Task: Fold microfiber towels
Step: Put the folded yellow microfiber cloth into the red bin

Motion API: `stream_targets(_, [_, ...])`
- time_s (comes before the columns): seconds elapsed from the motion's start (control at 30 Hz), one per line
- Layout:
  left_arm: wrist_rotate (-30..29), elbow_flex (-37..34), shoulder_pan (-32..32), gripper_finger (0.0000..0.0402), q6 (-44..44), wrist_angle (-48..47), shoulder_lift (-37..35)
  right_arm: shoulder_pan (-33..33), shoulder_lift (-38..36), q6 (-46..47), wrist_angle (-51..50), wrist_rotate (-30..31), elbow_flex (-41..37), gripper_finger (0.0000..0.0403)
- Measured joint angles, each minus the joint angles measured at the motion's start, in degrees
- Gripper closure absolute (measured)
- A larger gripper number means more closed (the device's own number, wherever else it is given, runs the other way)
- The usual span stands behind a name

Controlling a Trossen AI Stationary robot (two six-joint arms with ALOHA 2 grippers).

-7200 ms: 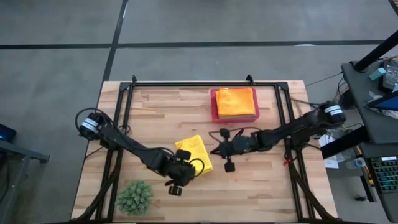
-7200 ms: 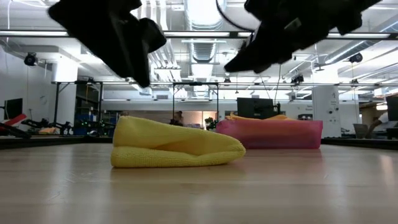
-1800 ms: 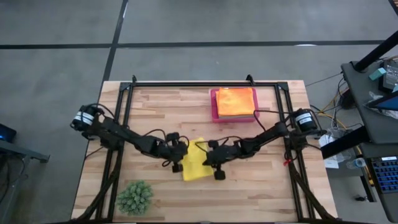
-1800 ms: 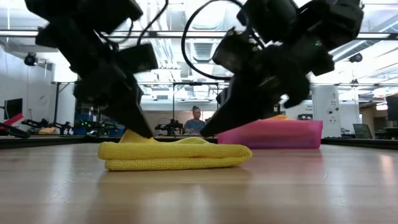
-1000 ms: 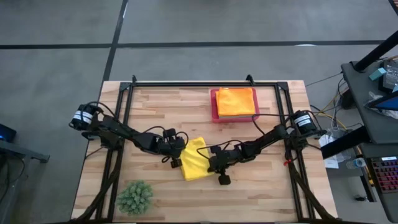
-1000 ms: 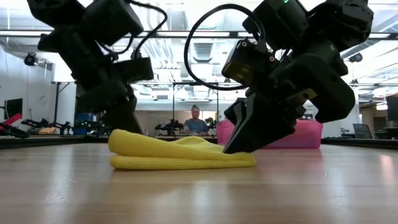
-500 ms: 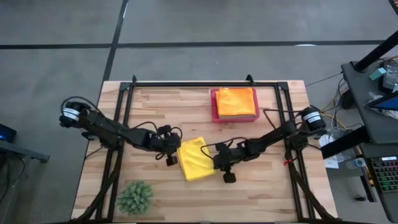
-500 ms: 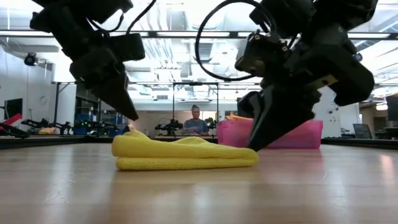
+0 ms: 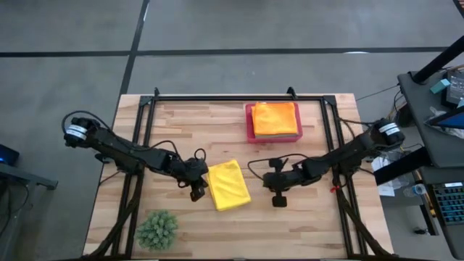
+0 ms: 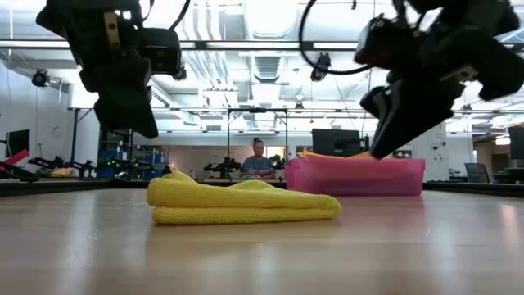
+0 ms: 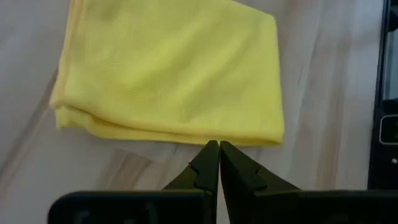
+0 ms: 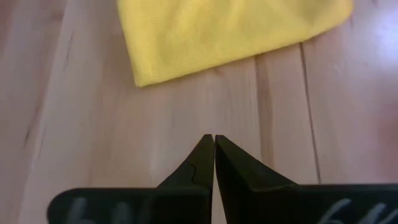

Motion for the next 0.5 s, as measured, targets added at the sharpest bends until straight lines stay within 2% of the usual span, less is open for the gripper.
stream_targets(0.1, [-0.1,0.0,0.0,0.0402,0.6,0.6,0.0,0.2,-3.4,1.6,0.5,0.6,-2.3,0.0394])
stream_targets(0.2, [-2.7,0.2,0.3,0.0402,1.8,1.7,0.5,0.2,-6.4,3.5,0.9,1.7,-4.8,0.0394])
stream_targets(0.5, [-3.9,1.5,1.1,0.0402,11.6,14.6,6.2,0.2,-12.3,5.7,8.2,3.1,-11.7,0.0394])
